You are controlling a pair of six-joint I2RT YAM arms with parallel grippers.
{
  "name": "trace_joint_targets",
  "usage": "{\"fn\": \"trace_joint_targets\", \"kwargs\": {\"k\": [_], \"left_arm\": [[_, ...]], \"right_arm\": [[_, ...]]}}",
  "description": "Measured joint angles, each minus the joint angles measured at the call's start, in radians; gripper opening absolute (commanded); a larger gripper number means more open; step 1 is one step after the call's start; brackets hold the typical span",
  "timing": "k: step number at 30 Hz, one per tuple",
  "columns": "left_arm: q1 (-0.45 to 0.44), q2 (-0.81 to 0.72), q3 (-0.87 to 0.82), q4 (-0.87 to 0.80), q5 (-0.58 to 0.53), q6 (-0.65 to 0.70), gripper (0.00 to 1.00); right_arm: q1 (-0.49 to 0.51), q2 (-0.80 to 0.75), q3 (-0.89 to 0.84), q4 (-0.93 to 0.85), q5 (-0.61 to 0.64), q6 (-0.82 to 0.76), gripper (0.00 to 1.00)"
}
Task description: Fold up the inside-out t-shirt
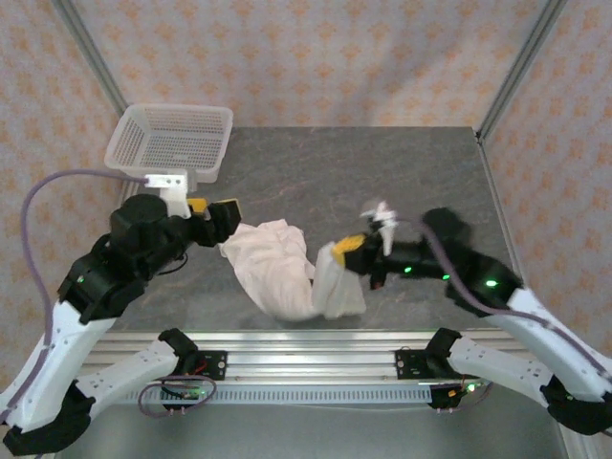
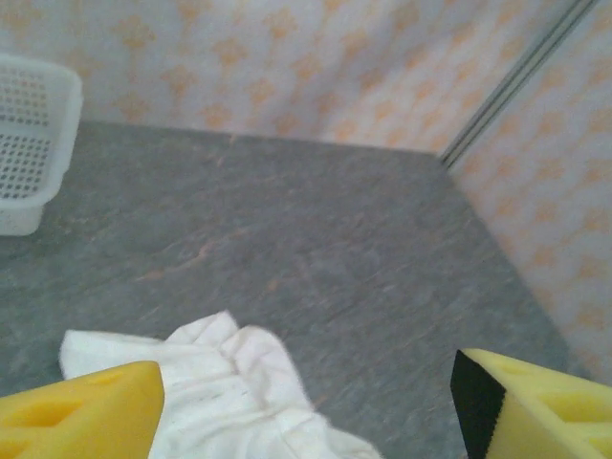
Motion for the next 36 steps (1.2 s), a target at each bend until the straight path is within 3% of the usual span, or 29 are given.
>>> {"fn": "trace_joint_targets", "kwargs": {"k": [5, 12, 17, 24, 32, 36], "left_arm": [[0.0, 0.239, 0.025, -0.04, -0.008, -0.002, 0.73], [-0.005, 0.7, 0.113, -0.044, 0.022, -0.012, 0.67], [-0.02, 0.985, 0.281, -0.076, 0.007, -0.032, 0.72], [-0.014, 1.126, 0.303, -0.075, 0.019, -0.084, 0.79], [0.032, 1.136, 0.211, 0.015, 0.14, -0.134, 0.65], [0.047, 1.144, 0.198, 0.051, 0.178, -0.158, 0.52]], "right_arm": [[0.068, -0.114, -0.312, -0.092, 0.111, 0.317, 0.0], [0.079, -0.2, -0.343, -0.124, 0.281, 0.513, 0.0], [0.079, -0.179, -0.354, -0.124, 0.342, 0.558, 0.0], [0.079, -0.172, -0.355, -0.124, 0.373, 0.566, 0.0], [0.079, -0.172, -0.355, -0.123, 0.388, 0.565, 0.0], [0.079, -0.172, -0.354, -0.123, 0.391, 0.565, 0.0]]}}
